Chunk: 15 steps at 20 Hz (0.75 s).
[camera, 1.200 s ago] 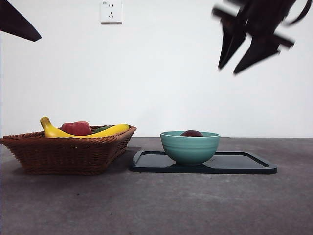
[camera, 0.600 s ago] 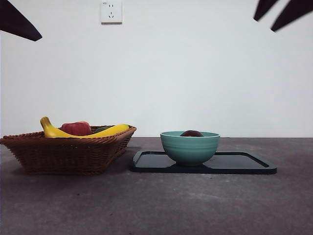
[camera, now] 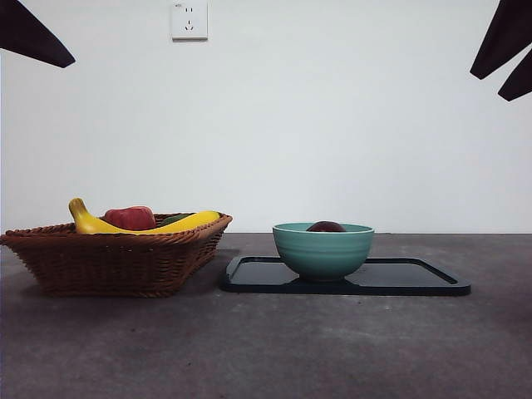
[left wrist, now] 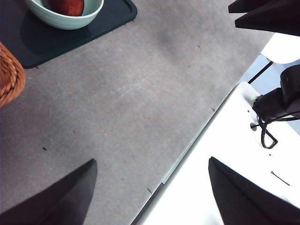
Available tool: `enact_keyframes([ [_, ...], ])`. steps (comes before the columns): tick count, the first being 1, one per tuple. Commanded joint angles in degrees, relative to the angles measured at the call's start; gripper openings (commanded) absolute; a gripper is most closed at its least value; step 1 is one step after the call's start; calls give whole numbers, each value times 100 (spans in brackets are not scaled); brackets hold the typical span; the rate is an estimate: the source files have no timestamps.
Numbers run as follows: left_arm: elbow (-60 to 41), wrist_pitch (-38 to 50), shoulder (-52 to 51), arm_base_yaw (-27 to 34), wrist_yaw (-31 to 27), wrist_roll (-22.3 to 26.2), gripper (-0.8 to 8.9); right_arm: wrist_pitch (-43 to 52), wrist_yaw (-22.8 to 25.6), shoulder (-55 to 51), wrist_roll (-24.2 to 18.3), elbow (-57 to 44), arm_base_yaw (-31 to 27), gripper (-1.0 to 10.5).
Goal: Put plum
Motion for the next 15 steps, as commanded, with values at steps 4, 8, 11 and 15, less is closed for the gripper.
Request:
enact_keyframes([
  [4,63,76,28,-28,20,-17,374,37,-42,31,-50,55,37,192],
  [8,63,83,28,-28,20,-17,374,37,-39,31,-50,55,37,192],
  [11,63,83,28,-28,20,-46,374,37,-42,31,-50,55,37,192],
  [15,66,107,42,-28,17,-254,375,35,-39,31,-48,55,37,192],
])
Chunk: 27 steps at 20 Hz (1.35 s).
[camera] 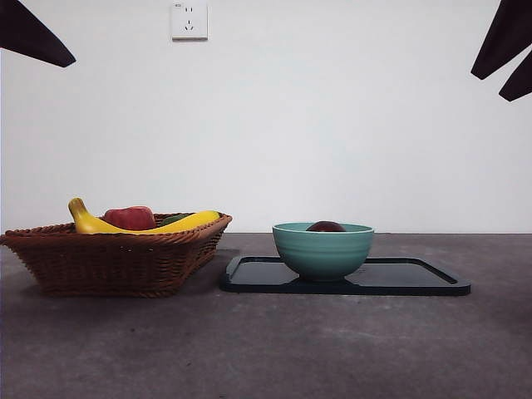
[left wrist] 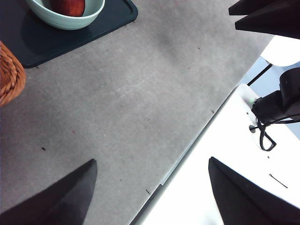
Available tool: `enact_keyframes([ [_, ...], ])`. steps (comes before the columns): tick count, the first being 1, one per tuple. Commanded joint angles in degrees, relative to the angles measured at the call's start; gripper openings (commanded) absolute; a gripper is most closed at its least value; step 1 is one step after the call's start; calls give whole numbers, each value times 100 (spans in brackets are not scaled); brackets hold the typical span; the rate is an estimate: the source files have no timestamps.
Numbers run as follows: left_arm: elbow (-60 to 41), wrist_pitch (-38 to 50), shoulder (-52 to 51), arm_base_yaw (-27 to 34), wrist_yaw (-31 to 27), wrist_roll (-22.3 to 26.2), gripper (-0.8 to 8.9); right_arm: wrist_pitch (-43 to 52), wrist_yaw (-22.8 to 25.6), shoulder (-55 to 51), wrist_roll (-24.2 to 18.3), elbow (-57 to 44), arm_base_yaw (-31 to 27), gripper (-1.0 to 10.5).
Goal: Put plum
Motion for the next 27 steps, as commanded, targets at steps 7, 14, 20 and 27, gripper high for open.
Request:
enact_keyframes([
  [7,566,850,776,-170,-334,-791,375,37,-22,26,-35,55,37,192],
  [14,2800,826,3102,-522,-1270,-791,374,35,-22,11,-9,55,37,192],
  [20,4439,780,5012,-662,-1705,-837,374,35,-22,11,-11,55,37,192],
  [27,5587,839,6535,-839,-2116,-809,374,31,-20,11,-13,55,37,192],
])
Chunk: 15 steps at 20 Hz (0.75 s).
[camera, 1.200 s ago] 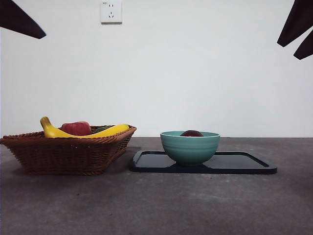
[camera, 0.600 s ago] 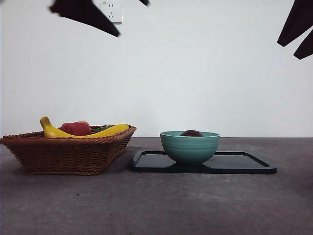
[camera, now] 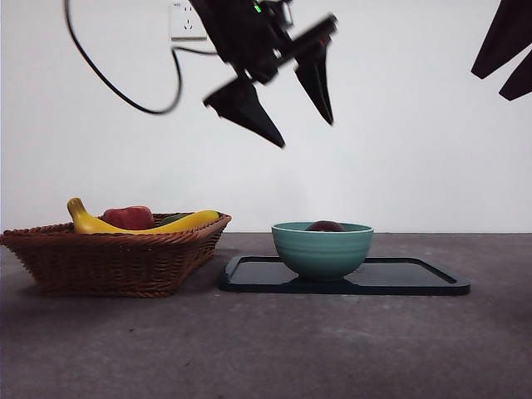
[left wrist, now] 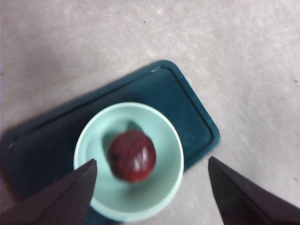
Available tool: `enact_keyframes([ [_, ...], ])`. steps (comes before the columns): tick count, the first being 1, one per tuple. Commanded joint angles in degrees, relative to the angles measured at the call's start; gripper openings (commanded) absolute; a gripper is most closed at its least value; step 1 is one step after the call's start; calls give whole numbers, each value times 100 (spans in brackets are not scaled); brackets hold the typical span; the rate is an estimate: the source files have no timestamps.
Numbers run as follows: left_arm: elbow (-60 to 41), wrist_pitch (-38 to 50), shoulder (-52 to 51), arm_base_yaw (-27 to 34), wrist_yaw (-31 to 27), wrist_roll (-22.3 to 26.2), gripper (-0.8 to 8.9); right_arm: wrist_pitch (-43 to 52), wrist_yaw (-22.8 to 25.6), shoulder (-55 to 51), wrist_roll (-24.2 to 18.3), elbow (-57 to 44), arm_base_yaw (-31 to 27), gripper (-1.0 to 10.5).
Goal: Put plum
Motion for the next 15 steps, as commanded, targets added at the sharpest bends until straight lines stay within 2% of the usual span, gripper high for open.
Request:
enact_keyframes([
  [1,407,83,533,-114,-192,50,374,28,-20,22,-15,55,37,192],
  [9,546,258,1467,-275,-566,212,374,-7,-20,24,-17,55,37,192],
  [15,546,310,1692,-367,-686,267,374,-15,-20,24,-20,55,37,192],
])
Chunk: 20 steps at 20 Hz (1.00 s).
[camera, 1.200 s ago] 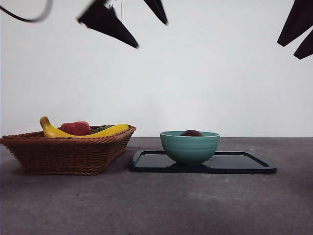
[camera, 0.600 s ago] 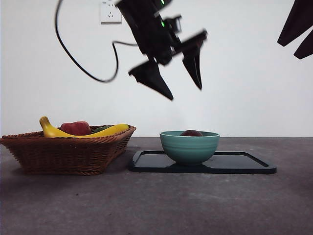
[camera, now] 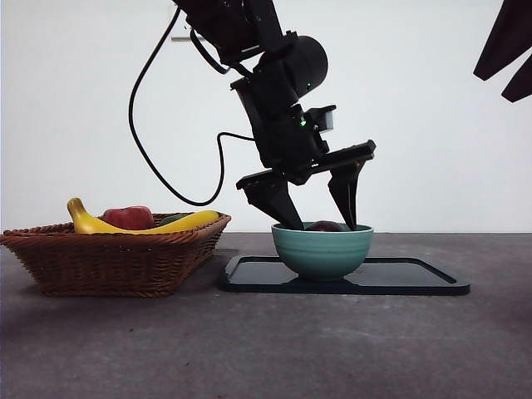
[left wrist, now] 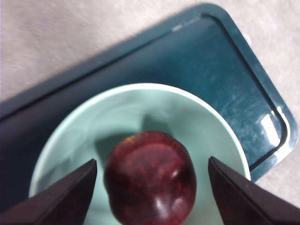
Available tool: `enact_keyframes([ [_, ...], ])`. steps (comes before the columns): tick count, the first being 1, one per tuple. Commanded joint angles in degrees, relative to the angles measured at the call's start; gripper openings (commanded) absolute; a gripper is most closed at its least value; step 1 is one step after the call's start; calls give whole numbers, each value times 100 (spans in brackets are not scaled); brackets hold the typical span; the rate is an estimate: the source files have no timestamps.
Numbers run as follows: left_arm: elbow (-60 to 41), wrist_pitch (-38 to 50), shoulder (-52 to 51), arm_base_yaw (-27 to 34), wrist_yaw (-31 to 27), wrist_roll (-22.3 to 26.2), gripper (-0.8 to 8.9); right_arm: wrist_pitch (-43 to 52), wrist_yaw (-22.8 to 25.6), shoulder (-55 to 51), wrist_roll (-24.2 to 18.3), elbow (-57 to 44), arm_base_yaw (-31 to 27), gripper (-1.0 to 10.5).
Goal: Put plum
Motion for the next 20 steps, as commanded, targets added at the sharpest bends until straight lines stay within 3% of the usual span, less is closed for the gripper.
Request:
enact_keyframes([
  [1,173,76,190,-79,-192,107,374,35,-20,24,-17,55,37,192],
  [20,173,-153,289,-168,-264,129,374,35,-22,22,-20,55,37,192],
])
